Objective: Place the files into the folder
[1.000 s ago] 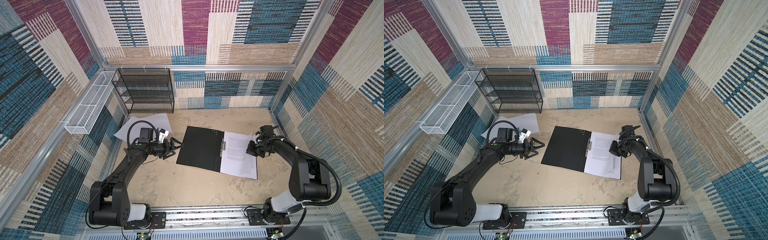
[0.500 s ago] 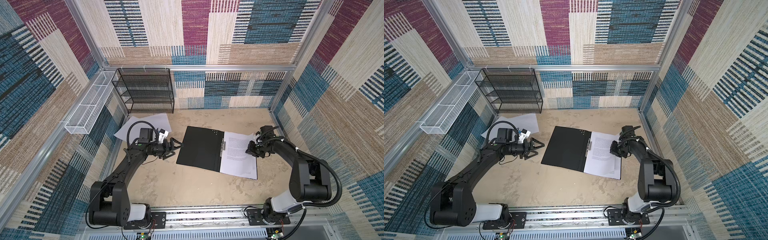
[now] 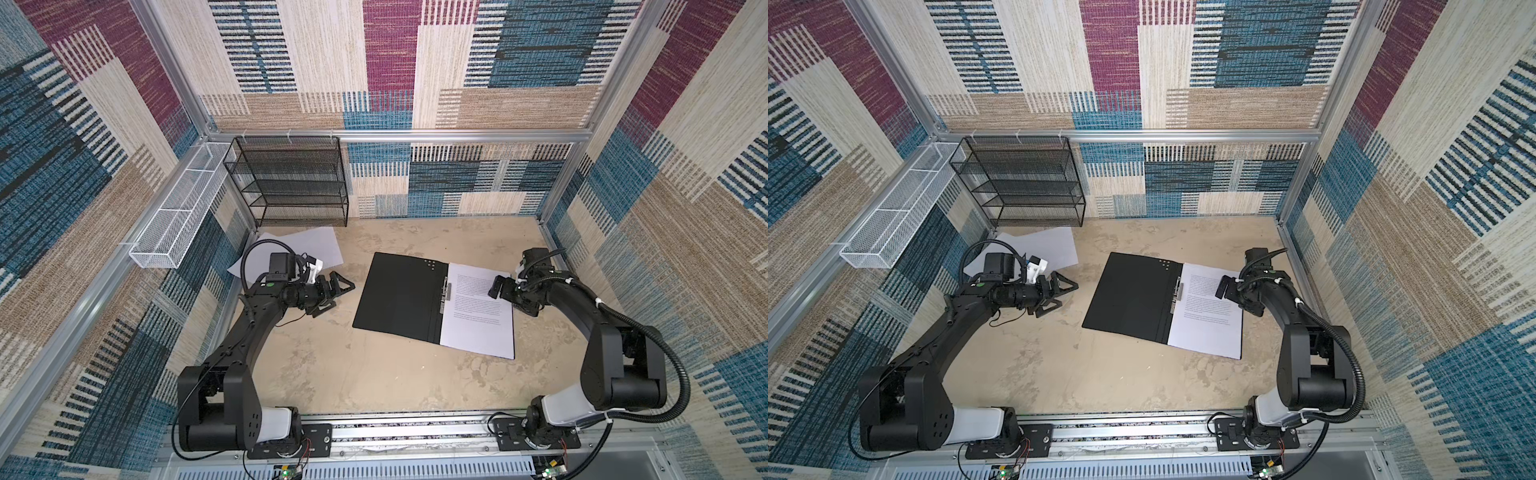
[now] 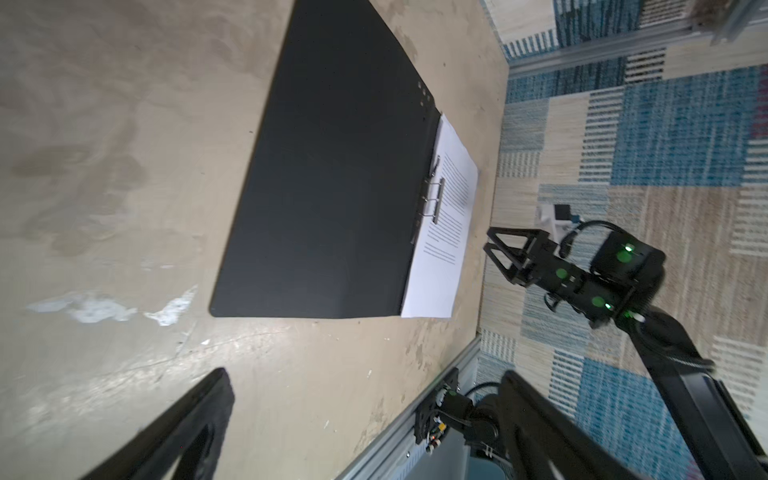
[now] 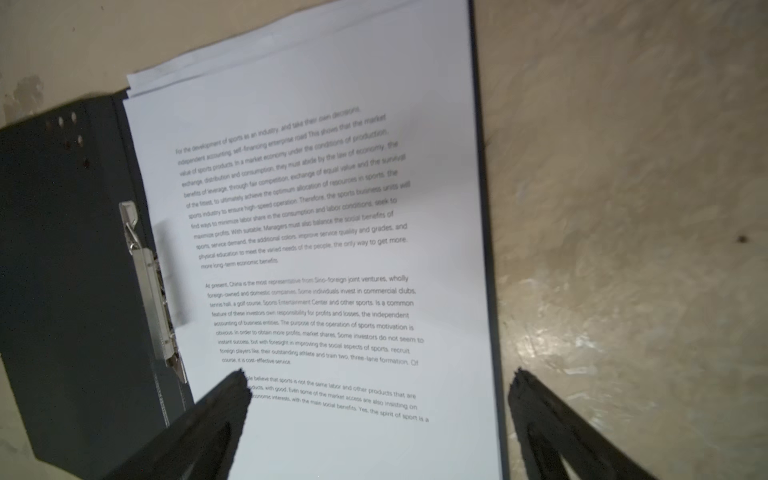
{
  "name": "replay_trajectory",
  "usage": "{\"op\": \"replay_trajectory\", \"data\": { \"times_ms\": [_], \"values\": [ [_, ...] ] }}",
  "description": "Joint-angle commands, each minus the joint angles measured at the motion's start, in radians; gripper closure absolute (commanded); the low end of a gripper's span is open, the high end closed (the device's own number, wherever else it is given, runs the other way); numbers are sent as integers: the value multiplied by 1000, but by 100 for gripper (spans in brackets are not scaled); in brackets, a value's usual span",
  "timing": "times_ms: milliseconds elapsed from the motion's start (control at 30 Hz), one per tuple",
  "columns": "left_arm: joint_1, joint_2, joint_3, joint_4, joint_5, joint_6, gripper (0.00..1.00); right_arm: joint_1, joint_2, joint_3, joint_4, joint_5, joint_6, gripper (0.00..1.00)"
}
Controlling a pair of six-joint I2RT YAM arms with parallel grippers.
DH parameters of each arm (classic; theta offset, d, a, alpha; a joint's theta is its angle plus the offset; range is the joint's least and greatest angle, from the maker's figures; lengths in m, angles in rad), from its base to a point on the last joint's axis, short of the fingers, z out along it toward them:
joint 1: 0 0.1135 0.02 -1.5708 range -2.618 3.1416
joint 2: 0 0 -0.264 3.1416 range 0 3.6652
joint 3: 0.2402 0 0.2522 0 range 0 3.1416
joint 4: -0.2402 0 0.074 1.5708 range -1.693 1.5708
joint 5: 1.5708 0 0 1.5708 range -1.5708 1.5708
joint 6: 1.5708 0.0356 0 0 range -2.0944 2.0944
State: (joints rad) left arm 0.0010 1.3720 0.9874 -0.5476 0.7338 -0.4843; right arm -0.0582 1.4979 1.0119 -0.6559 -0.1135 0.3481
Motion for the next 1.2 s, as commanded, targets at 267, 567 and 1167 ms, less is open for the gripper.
{"op": "replay_trajectory", "data": {
  "times_ms": [267, 567, 1167],
  "values": [
    [37, 166, 212, -138, -402, -16, 1, 101, -56, 36, 254, -1, 55, 0],
    [133, 506, 499, -121, -591, 5, 1, 173, -37, -31, 444, -165, 120, 0],
    [137, 738, 526, -91, -513, -118, 1, 202, -92, -98, 522, -298, 129, 0]
  ]
}}
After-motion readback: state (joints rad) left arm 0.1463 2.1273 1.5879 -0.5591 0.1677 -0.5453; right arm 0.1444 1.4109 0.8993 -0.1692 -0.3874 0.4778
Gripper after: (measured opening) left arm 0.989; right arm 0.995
